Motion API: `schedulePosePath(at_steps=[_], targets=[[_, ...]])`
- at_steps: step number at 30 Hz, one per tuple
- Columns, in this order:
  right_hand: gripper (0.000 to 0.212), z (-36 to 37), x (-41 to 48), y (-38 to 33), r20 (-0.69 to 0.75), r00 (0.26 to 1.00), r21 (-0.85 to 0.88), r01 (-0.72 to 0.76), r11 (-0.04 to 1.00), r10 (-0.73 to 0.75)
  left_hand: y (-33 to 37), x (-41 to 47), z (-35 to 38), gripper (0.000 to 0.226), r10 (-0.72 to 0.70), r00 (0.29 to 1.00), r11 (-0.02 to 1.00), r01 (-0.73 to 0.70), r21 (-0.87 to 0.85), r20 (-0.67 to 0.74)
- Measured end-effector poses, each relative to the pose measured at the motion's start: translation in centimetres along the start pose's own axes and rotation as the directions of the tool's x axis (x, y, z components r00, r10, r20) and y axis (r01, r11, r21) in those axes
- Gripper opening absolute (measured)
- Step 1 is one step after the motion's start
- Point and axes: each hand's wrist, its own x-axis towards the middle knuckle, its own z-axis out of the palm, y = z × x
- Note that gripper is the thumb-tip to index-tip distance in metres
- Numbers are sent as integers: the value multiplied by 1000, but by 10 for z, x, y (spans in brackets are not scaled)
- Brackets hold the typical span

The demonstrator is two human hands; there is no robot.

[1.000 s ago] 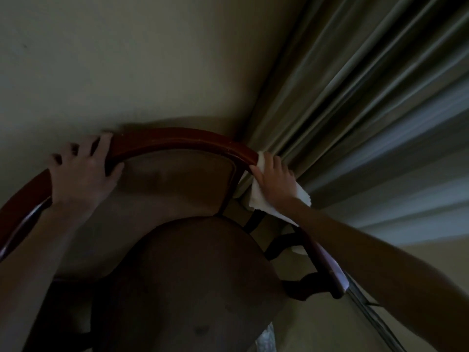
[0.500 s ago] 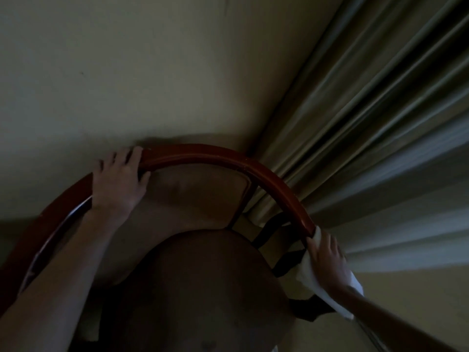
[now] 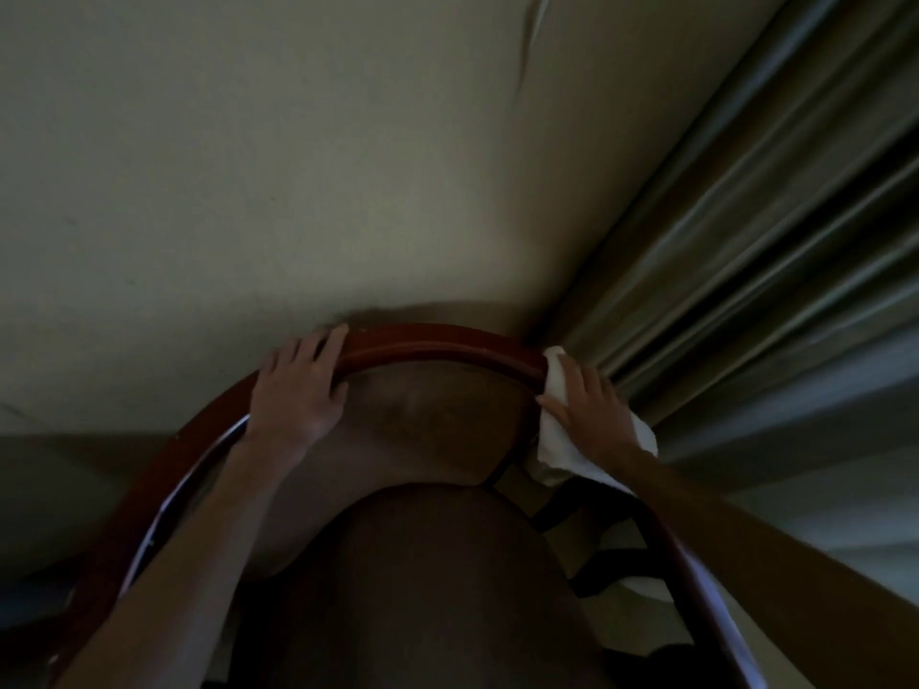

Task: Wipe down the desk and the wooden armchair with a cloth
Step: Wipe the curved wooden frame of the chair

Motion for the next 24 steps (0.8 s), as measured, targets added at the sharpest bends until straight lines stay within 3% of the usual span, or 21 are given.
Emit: schedulePosePath(at_steps=[2, 5, 8, 12, 14, 17, 20, 24], targets=[[82, 6, -62, 34, 50, 989, 69, -146, 987, 143, 2, -3, -4, 63, 4, 1000, 1000, -4, -17, -9], [86, 18, -171, 75, 134, 898, 122, -435, 892, 420, -2, -6, -10, 53, -58, 998, 998, 58, -19, -28], [82, 34, -237, 94, 125, 852, -54, -506, 861, 508, -5, -10, -12, 48, -82, 996, 996, 83, 15, -43], [80, 26, -222, 97, 168, 827, 13, -547, 837, 537, -19, -23, -15, 49, -82, 995, 995, 85, 49, -59], [77, 20, -194, 87, 217, 847, 81, -510, 856, 485, -32, -31, -16, 49, -98, 991, 994, 101, 33, -87], [84, 8, -144, 62, 176, 899, 228, -434, 871, 402, -53, -49, -19, 50, -124, 981, 992, 127, 16, -149], [80, -3, -92, 38, 145, 969, 219, -227, 949, 199, -66, -74, -22, 54, -199, 966, 980, 194, -47, -163], [62, -17, -11, 4, 192, 981, 145, -39, 989, 10, -79, -138, -24, 54, -392, 900, 917, 367, -154, -189]])
